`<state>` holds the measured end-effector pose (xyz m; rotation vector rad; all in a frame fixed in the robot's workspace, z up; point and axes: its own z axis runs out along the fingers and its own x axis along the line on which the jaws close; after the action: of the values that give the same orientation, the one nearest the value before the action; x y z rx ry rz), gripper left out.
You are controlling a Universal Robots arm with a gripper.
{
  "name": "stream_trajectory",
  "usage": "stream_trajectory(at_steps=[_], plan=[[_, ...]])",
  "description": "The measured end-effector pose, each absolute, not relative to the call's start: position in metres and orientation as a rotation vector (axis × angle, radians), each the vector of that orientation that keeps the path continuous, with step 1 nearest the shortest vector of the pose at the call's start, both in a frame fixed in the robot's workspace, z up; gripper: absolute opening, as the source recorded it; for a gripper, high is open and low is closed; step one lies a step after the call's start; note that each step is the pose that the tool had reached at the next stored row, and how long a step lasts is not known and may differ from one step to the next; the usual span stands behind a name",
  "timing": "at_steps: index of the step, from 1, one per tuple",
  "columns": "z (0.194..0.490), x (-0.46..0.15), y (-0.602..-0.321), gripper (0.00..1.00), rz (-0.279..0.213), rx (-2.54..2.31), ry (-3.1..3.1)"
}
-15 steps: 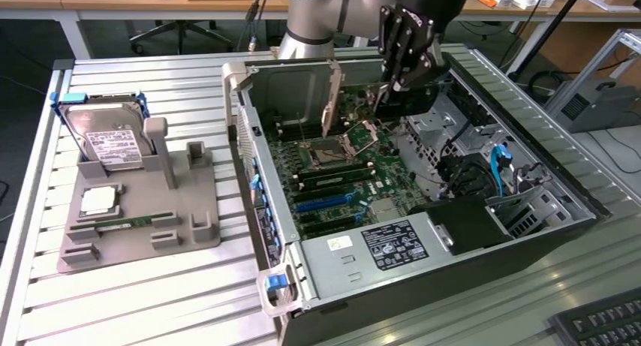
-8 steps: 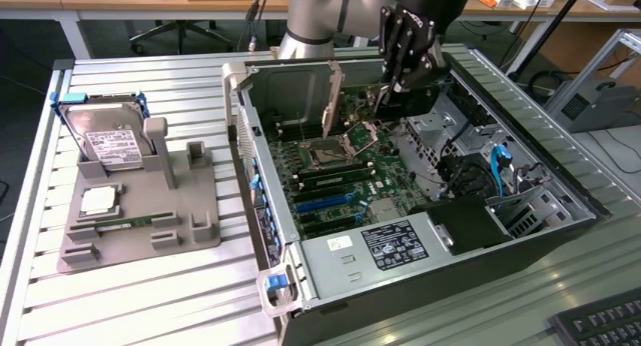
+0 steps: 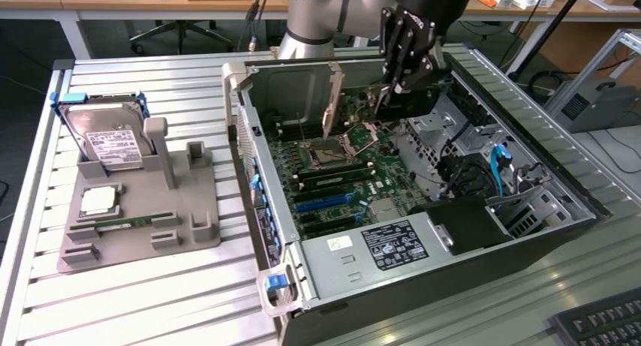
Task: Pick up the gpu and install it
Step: 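Insert the gpu into the slot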
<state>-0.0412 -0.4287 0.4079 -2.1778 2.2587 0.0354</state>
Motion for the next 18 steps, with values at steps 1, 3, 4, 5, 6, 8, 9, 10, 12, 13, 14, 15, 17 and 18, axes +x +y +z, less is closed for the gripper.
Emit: stream_trajectory(at_steps=[1, 3, 4, 5, 6, 8, 9, 10, 12, 13, 14, 15, 17, 18], plan=[[0.4079, -0.0412, -0.4289, 0.27, 0.035, -2.178, 2.259], [0.4079, -0.0412, -0.4293, 0.27, 0.035, -2.178, 2.259], [0.4079, -0.0412, -0.4295, 0.27, 0.035, -2.178, 2.259], [0.4078, -0.0412, -0.4297, 0.27, 0.035, -2.178, 2.259], [0.4078, -0.0412, -0.4299, 0.27, 0.035, -2.178, 2.259], [0.4077, -0.0412, -0.4304, 0.27, 0.035, -2.178, 2.259], [0.4077, -0.0412, -0.4306, 0.27, 0.035, -2.178, 2.259], [0.4077, -0.0412, -0.4308, 0.27, 0.035, -2.178, 2.259], [0.4076, -0.0412, -0.4314, 0.27, 0.035, -2.178, 2.259], [0.4076, -0.0412, -0.4315, 0.27, 0.035, -2.178, 2.259], [0.4076, -0.0412, -0.4318, 0.27, 0.035, -2.178, 2.259], [0.4076, -0.0412, -0.432, 0.27, 0.035, -2.178, 2.259], [0.4075, -0.0412, -0.4323, 0.27, 0.035, -2.178, 2.259], [0.4075, -0.0412, -0.4326, 0.27, 0.035, -2.178, 2.259]])
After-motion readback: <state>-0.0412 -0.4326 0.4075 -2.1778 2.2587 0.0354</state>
